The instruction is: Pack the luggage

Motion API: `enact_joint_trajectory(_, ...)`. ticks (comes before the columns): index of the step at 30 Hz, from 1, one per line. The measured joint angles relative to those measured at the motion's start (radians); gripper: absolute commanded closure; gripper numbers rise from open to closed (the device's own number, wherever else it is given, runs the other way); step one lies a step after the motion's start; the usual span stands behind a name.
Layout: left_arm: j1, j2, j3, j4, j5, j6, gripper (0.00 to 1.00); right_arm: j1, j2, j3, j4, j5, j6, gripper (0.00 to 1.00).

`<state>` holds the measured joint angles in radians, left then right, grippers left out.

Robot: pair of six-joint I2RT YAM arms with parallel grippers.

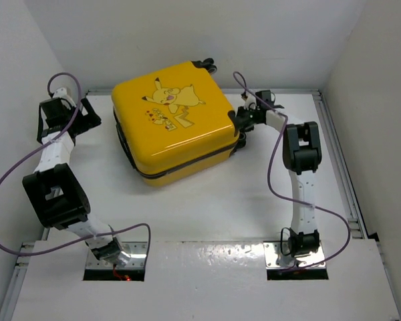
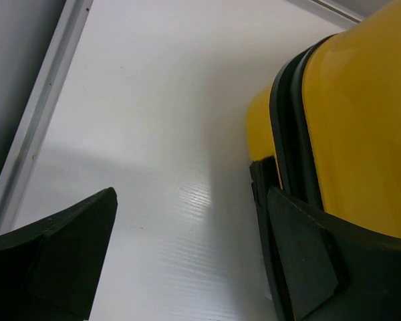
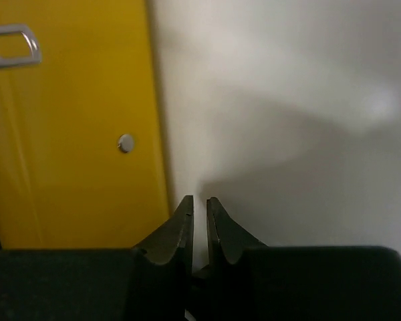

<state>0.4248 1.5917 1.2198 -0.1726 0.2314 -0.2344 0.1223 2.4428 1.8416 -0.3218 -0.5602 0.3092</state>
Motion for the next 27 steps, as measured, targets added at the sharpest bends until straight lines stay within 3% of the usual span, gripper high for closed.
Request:
enact_joint_trajectory(12,0.187,-0.028,-0.072,-0.076,0.135,-0.092,0.00,0.064,-0.329,-0.730,0.284,-0.291,0.180,0.90)
enact_joint_trajectory(20,0.217,-0.199,-0.148,-0.310,0.261,-0.023,0.00,0.116,-0.502,-0.978,0.433,-0.322,0.284,0.89)
enact_joint_trajectory(27,0.305,-0.330,-0.249,-0.532,0.236,0.068,0.00,0.108,-0.668,-1.006,0.445,-0.304,0.272,0.85)
